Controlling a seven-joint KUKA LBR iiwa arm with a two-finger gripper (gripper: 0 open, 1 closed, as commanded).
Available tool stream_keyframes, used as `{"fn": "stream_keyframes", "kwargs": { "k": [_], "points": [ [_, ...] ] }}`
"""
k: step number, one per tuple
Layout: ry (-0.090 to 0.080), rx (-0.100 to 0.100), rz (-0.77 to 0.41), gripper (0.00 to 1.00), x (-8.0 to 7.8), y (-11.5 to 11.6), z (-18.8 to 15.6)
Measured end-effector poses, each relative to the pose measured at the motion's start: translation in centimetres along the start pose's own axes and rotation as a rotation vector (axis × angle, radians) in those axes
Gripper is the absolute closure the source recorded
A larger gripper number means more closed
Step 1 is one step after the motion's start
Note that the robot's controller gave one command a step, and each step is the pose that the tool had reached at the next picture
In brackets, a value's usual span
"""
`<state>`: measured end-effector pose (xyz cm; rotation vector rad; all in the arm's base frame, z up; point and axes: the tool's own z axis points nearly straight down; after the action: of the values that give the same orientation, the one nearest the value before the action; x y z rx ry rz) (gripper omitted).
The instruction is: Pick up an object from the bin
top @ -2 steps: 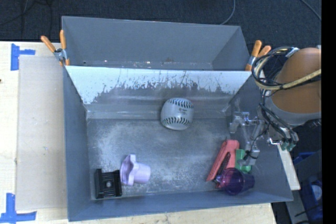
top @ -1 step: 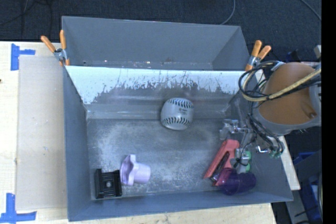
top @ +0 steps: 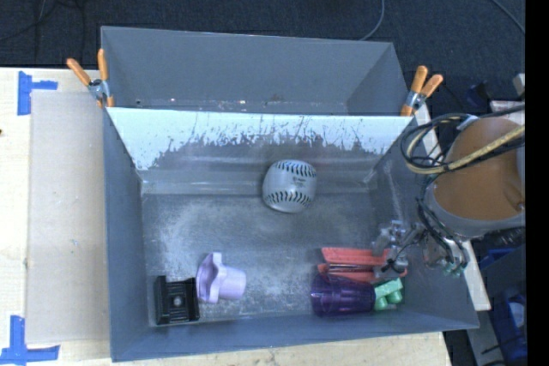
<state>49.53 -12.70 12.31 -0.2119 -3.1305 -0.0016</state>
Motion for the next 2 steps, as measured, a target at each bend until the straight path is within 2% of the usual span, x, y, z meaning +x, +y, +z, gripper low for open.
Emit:
{"fn": "stream_keyframes", "kwargs": {
  "k": [1, 2],
  "points": [
    [0.0, 0.0, -0.001, 1.0, 0.0, 0.0, 0.0],
    [0.006, -0.001, 0.037, 1.0, -0.3, -0.1, -5.9]
  ]
}}
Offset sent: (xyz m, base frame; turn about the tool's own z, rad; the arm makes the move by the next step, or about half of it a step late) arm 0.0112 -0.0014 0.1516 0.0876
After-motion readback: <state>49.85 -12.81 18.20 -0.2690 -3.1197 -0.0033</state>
